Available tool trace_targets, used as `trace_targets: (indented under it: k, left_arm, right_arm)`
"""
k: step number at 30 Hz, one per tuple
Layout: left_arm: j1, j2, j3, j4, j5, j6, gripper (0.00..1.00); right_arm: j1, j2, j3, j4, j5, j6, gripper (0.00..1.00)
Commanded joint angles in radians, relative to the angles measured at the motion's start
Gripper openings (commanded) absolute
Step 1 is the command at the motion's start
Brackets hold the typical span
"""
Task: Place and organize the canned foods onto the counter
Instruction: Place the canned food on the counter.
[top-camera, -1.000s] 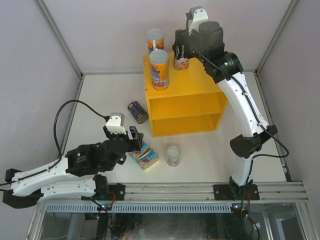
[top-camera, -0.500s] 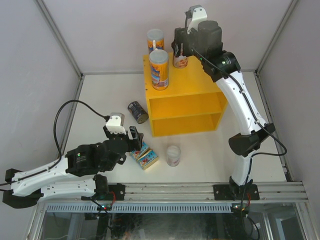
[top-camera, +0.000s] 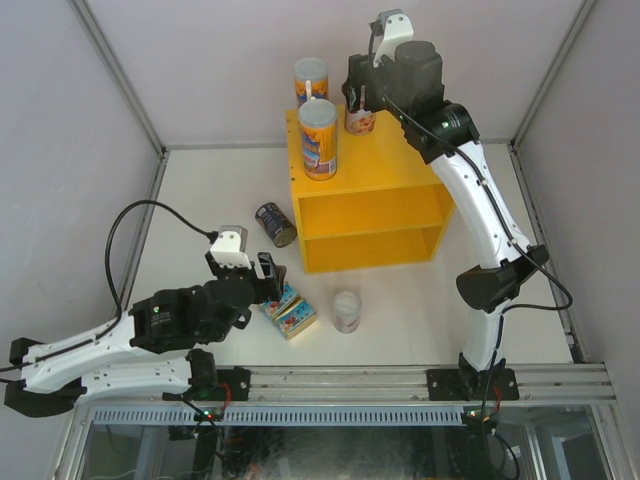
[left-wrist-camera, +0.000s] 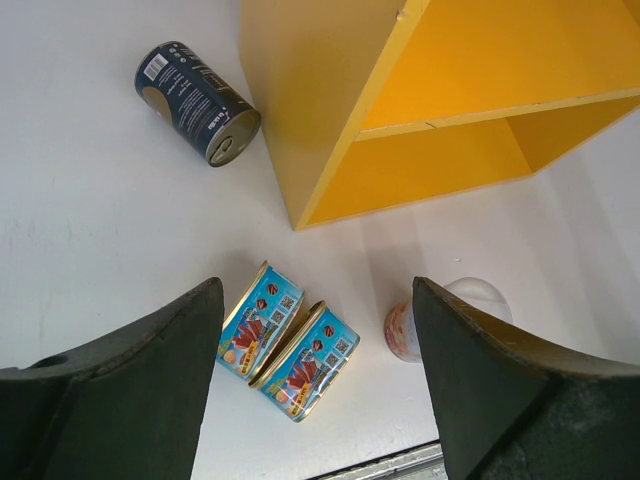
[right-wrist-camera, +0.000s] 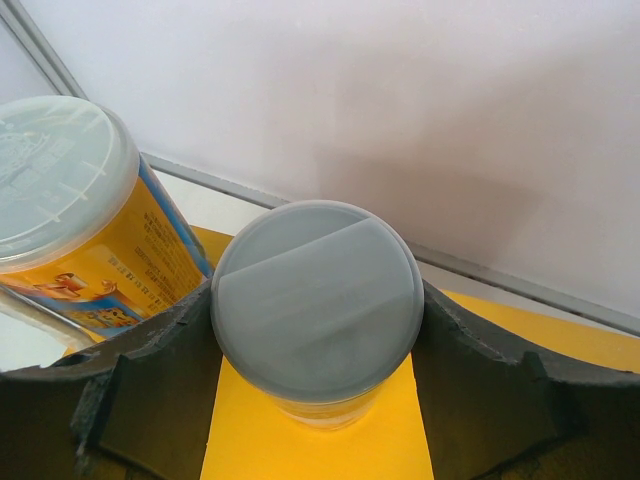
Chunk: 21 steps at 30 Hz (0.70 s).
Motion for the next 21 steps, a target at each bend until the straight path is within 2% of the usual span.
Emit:
trace_targets:
  k: [1, 10, 21]
  left_arm:
    - [-0.003, -0.011, 0.032, 0.028, -0.033, 0.009, 0.80]
    - [-0.005, -0.009, 0.031, 0.031, -0.024, 0.014, 0.80]
    - [-0.003, -0.014, 0.031, 0.032, -0.020, 0.012, 0.80]
  right_arm:
    - [-0.010, 0.025, 0.015, -0.038, 0.011, 0.020, 0.37]
    - [-0.010, 0.026, 0.015, -0.041, 0.021, 0.020, 0.39]
    - [-0.002, 0.014, 0.015, -0.053, 0.028, 0.027, 0.65]
